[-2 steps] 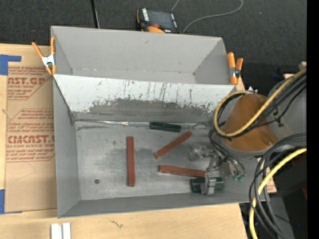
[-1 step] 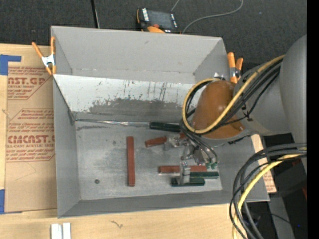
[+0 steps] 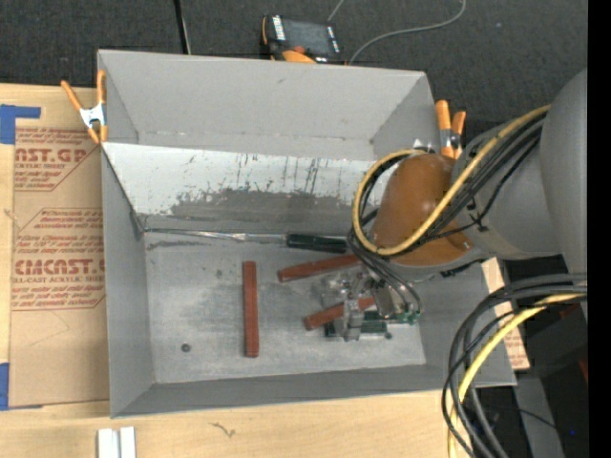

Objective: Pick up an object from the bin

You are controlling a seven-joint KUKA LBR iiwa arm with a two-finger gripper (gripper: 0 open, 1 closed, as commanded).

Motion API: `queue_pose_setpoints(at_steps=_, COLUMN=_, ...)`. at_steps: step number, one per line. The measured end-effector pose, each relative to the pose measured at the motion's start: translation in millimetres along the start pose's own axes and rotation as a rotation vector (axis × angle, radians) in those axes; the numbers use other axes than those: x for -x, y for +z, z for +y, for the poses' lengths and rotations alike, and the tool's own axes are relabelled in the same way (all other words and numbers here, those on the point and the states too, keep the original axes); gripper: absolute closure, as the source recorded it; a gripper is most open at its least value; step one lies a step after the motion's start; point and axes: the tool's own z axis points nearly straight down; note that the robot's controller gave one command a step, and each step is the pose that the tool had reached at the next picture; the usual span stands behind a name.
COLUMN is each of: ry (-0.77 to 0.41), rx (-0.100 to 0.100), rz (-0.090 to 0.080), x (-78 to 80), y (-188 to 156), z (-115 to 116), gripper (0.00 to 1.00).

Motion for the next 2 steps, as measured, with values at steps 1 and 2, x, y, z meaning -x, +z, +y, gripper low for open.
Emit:
queue_pose_setpoints(at_steps=1, ry=-0.059, rx=0.000, rz=-0.014, x=-27.9, y=-0.7, z=-43.0, gripper=1.00)
queue_pose_setpoints(at_steps=2, ry=-0.215, rx=-0.004, rz=-0.015, x=-10.5, y=-166.0, z=-30.5, gripper=1.00)
